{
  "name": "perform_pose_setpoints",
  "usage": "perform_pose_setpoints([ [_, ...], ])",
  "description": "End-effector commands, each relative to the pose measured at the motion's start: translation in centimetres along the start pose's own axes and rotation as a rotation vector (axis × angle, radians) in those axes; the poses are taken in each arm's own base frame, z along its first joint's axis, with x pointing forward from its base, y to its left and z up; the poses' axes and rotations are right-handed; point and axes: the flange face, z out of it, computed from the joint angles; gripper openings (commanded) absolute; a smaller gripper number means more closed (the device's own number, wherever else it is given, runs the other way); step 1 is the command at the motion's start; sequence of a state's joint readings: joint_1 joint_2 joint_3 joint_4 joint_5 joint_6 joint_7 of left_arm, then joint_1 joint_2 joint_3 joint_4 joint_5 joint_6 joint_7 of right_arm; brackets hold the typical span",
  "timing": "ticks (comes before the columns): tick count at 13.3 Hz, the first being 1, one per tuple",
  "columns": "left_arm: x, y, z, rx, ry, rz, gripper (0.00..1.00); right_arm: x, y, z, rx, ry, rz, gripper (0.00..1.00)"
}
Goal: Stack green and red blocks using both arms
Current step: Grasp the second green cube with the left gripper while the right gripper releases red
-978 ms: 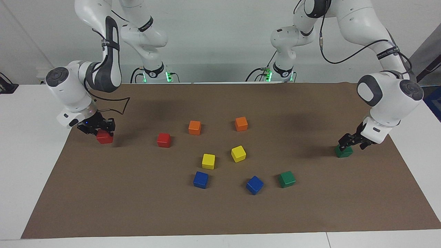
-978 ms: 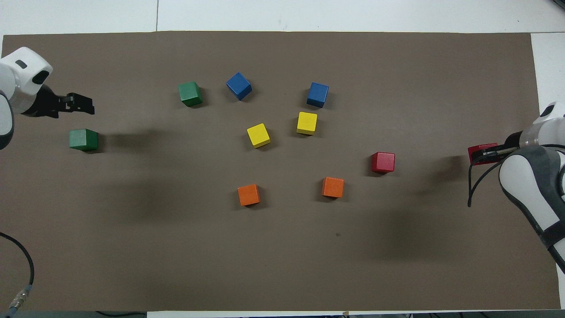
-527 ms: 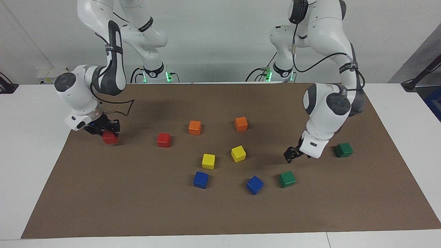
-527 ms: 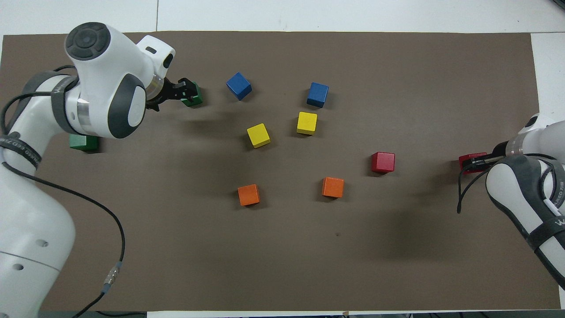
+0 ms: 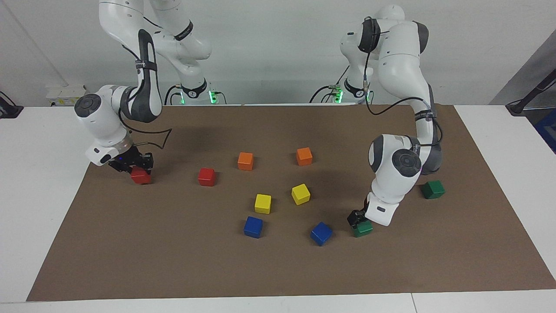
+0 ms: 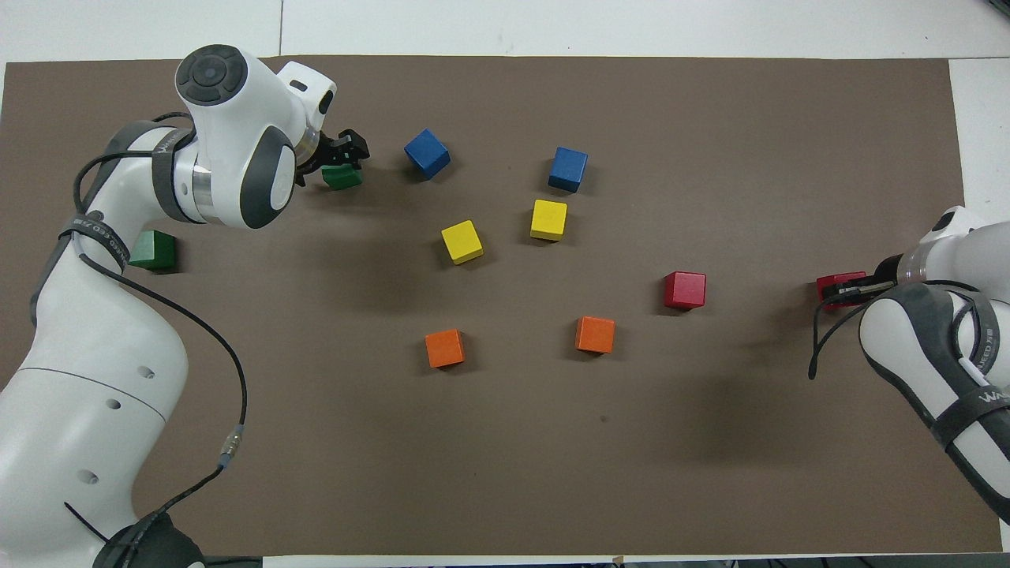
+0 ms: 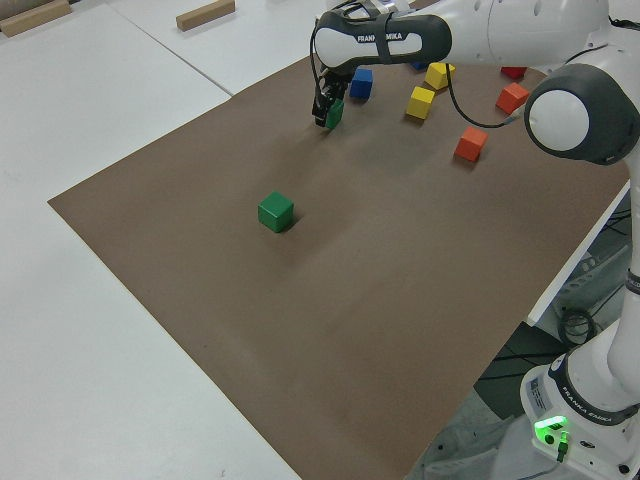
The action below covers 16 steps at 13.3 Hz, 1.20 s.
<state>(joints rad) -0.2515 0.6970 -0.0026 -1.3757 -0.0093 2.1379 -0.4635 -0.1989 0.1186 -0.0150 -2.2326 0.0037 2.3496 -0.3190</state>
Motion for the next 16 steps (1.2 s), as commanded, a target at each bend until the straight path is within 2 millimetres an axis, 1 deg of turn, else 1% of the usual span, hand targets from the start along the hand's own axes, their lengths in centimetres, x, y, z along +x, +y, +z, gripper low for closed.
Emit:
perform_pose_setpoints([
  [1,0.4,1.1,0.0,0.011,0.046,-0.004,1.00,0.2,0.4,1.3,-0.010,0.018,0.016,0.00],
  [2,-0.1,1.7,0.5,0.002,0.064,-0.005,1.00,0.1,0.4,1.6,-0.009,0.015,0.019,0.00],
  [3,-0.4,1.6,1.2,-0.001,0.072,-0.010,1.00,0.2,0.4,1.6,-0.009,0.013,0.019,0.00],
  [4,-0.7,1.7,1.6,0.003,0.069,-0.006,0.89,0.1,0.4,1.7,-0.008,0.011,0.020,0.14],
  [5,-0.9,1.9,1.6,0.003,0.067,-0.003,0.70,0.2,0.3,1.7,-0.008,0.010,0.022,0.63],
  [6,-1.0,1.8,1.8,0.016,0.067,0.005,0.43,0.1,0.1,1.8,-0.004,0.000,0.025,1.00],
  [7,-1.5,1.4,2.4,0.031,0.054,0.010,0.07,0.1,0.2,1.5,-0.003,-0.004,0.025,1.00],
  [8,-1.5,1.2,2.2,0.043,0.061,0.022,0.00,0.1,0.2,0.9,0.001,-0.017,0.025,1.00],
  [10,-1.5,1.2,1.8,0.056,0.051,0.026,0.00,0.7,0.0,-2.3,0.012,-0.054,0.021,1.00],
  [11,-1.4,1.3,1.1,0.058,0.037,0.018,0.00,1.0,0.0,-4.6,0.017,-0.073,0.017,1.00],
  [12,-0.9,0.4,-0.6,0.064,0.016,0.002,0.00,1.2,-0.5,-7.0,0.020,-0.083,0.011,1.00],
  [13,-0.6,-0.7,-2.5,0.071,0.007,-0.005,0.00,1.5,-1.4,-9.5,0.017,-0.080,0.016,1.00],
  [14,0.4,-3.7,-5.6,0.065,0.023,-0.034,0.00,2.3,-3.4,-11.6,0.013,-0.080,0.042,1.00],
  [15,0.2,-6.0,-7.4,0.076,-0.003,0.018,0.00,3.4,-5.7,-13.5,0.010,-0.096,0.085,1.00],
  [16,0.2,-9.0,-9.4,0.086,-0.040,0.091,0.00,4.4,-7.8,-14.6,0.005,-0.106,0.133,1.00],
])
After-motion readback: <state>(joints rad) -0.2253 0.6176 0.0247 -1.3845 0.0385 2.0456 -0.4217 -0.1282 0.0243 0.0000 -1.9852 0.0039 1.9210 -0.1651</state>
